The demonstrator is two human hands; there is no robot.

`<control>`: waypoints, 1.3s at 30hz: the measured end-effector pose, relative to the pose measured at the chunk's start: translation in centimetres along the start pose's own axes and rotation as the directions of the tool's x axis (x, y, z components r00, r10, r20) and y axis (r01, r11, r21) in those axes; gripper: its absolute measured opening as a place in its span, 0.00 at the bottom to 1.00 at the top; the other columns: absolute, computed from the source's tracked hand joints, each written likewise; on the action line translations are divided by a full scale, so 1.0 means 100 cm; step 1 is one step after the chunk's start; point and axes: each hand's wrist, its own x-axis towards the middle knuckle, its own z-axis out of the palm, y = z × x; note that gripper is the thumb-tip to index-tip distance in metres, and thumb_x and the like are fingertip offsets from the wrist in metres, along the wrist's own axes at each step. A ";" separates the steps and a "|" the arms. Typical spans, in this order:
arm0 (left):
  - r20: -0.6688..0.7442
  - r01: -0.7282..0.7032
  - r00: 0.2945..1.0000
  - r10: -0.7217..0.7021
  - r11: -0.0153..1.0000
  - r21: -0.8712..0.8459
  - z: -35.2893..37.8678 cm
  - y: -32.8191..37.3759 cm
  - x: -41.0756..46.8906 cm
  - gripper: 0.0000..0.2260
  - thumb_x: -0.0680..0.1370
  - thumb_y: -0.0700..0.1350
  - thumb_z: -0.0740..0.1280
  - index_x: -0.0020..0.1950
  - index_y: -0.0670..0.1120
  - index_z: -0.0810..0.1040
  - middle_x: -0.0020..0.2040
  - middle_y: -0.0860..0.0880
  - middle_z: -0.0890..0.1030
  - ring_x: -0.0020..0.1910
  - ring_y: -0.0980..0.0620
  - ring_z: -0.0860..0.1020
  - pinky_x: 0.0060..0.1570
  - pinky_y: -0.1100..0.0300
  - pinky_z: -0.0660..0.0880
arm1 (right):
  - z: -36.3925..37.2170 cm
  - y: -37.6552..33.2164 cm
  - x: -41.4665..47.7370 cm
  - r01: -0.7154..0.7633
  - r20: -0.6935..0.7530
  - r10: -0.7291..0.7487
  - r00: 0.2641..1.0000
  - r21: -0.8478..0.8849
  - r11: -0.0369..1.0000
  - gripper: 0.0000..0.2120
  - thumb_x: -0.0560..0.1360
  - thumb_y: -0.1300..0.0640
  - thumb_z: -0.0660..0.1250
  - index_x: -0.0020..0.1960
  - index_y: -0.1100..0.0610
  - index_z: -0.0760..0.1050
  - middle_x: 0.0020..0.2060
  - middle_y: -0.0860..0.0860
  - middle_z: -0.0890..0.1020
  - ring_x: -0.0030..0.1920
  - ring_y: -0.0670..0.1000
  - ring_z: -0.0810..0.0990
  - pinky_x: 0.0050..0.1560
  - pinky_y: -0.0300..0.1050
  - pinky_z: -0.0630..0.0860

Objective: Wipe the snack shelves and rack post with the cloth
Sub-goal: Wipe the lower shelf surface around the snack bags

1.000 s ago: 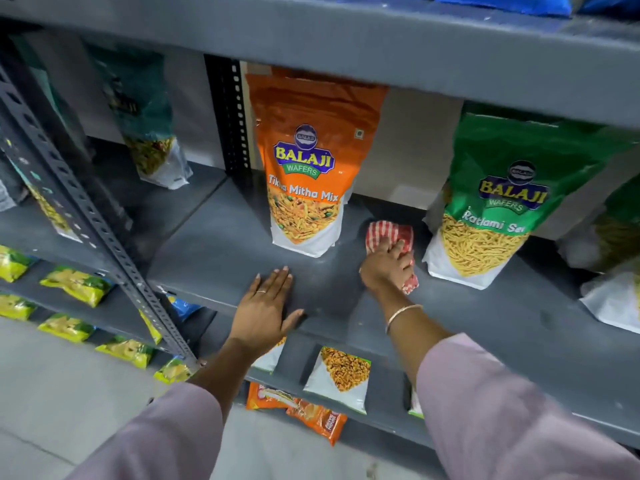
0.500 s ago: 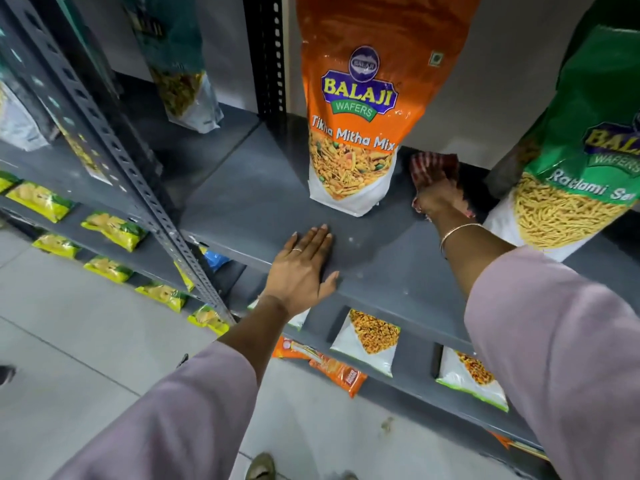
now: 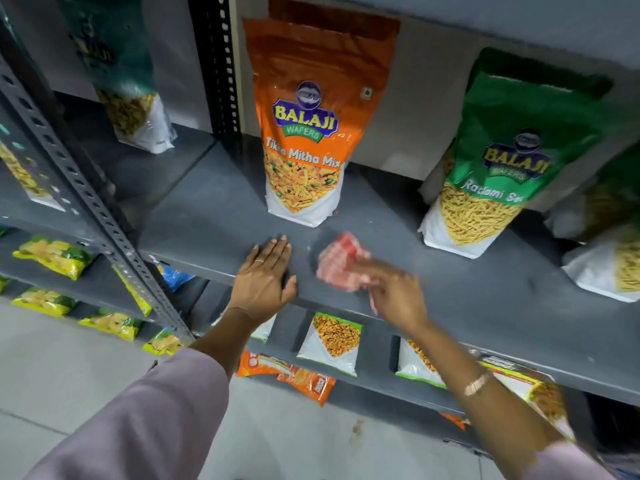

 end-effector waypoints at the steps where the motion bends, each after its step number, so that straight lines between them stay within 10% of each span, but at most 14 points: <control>1: 0.001 0.001 1.000 -0.001 1.000 0.003 0.000 0.000 0.000 0.31 0.72 0.54 0.49 0.67 0.36 0.69 0.68 0.38 0.71 0.67 0.41 0.70 0.69 0.44 0.60 | -0.004 -0.004 -0.022 0.033 0.066 -0.036 0.997 0.047 0.998 0.28 0.70 0.70 0.65 0.59 0.41 0.80 0.64 0.44 0.80 0.64 0.49 0.80 0.64 0.48 0.78; 5: -0.036 0.001 0.999 -0.002 1.000 -0.015 -0.001 0.002 -0.002 0.28 0.72 0.51 0.51 0.64 0.35 0.73 0.65 0.37 0.74 0.64 0.39 0.73 0.65 0.41 0.64 | -0.049 -0.013 -0.054 -0.146 0.505 -0.154 0.849 0.506 0.850 0.20 0.76 0.63 0.66 0.54 0.38 0.81 0.55 0.64 0.84 0.57 0.66 0.82 0.62 0.64 0.75; 10: -0.062 -0.004 0.998 0.002 1.000 -0.028 -0.003 0.004 -0.003 0.26 0.72 0.50 0.53 0.61 0.34 0.75 0.62 0.36 0.76 0.60 0.38 0.76 0.62 0.39 0.68 | -0.061 0.005 0.011 -0.217 0.040 0.228 0.973 0.505 0.836 0.14 0.82 0.62 0.57 0.61 0.53 0.78 0.31 0.63 0.82 0.27 0.55 0.81 0.33 0.43 0.77; 12: -0.048 -0.003 0.999 0.002 1.000 -0.020 0.000 0.003 -0.003 0.27 0.72 0.50 0.53 0.62 0.35 0.75 0.63 0.37 0.76 0.61 0.39 0.76 0.62 0.39 0.68 | -0.033 0.006 0.025 -0.369 0.072 0.362 0.929 0.131 0.920 0.18 0.82 0.58 0.56 0.70 0.50 0.71 0.54 0.59 0.83 0.51 0.57 0.84 0.51 0.47 0.80; 15: -0.039 0.007 0.999 -0.007 1.000 -0.009 0.003 0.000 -0.001 0.27 0.72 0.51 0.53 0.62 0.36 0.75 0.63 0.39 0.76 0.61 0.41 0.76 0.63 0.42 0.68 | 0.018 -0.014 0.021 -0.229 0.078 0.255 0.964 -0.251 0.941 0.24 0.81 0.54 0.54 0.77 0.47 0.57 0.77 0.48 0.61 0.77 0.53 0.59 0.74 0.54 0.62; 18: -0.030 0.001 1.000 -0.001 1.000 -0.007 0.001 0.000 0.000 0.27 0.72 0.51 0.53 0.62 0.36 0.75 0.63 0.38 0.77 0.61 0.41 0.76 0.62 0.41 0.68 | 0.024 -0.010 0.042 -0.048 0.046 0.060 0.997 -0.227 0.973 0.24 0.80 0.56 0.56 0.76 0.48 0.60 0.76 0.48 0.63 0.77 0.52 0.59 0.73 0.53 0.61; 23: -0.037 -0.006 0.999 0.005 1.000 -0.006 -0.003 0.002 0.000 0.28 0.72 0.52 0.52 0.63 0.36 0.74 0.64 0.38 0.75 0.63 0.40 0.74 0.63 0.40 0.67 | 0.016 0.008 0.103 -0.571 -0.077 0.566 0.820 -0.065 0.818 0.28 0.80 0.56 0.56 0.77 0.60 0.52 0.77 0.58 0.60 0.76 0.61 0.58 0.75 0.58 0.57; 27: -0.050 -0.019 0.999 0.019 1.000 0.008 0.002 -0.002 0.001 0.27 0.72 0.52 0.53 0.62 0.37 0.76 0.63 0.40 0.77 0.60 0.42 0.76 0.60 0.41 0.70 | 0.019 0.009 0.145 -0.332 0.078 0.339 0.937 -0.099 0.938 0.31 0.78 0.58 0.59 0.78 0.58 0.52 0.77 0.58 0.59 0.75 0.63 0.60 0.74 0.60 0.59; 32: -0.110 -0.038 0.993 0.039 0.999 0.005 0.008 -0.004 0.000 0.26 0.72 0.51 0.54 0.60 0.37 0.78 0.61 0.39 0.78 0.58 0.42 0.78 0.58 0.44 0.73 | 0.002 0.027 0.184 -0.602 0.045 0.612 0.790 -0.137 0.787 0.35 0.79 0.59 0.59 0.80 0.54 0.43 0.79 0.57 0.52 0.78 0.61 0.54 0.78 0.58 0.55; 36: -0.138 -0.045 0.989 0.045 0.999 0.005 0.010 -0.005 0.004 0.26 0.72 0.52 0.54 0.59 0.37 0.78 0.60 0.39 0.79 0.57 0.41 0.79 0.57 0.42 0.74 | 0.003 0.019 0.209 -0.272 0.208 0.300 0.931 -0.151 0.950 0.32 0.82 0.57 0.52 0.79 0.47 0.39 0.80 0.49 0.40 0.80 0.56 0.41 0.79 0.58 0.49; 39: -0.138 -0.041 0.990 0.042 0.999 0.015 0.009 -0.005 0.005 0.26 0.72 0.52 0.54 0.59 0.37 0.78 0.60 0.40 0.79 0.57 0.42 0.79 0.57 0.43 0.74 | 0.007 0.018 0.217 -0.412 0.164 0.437 0.884 -0.168 0.896 0.29 0.83 0.51 0.51 0.79 0.47 0.42 0.80 0.50 0.44 0.80 0.58 0.46 0.79 0.60 0.51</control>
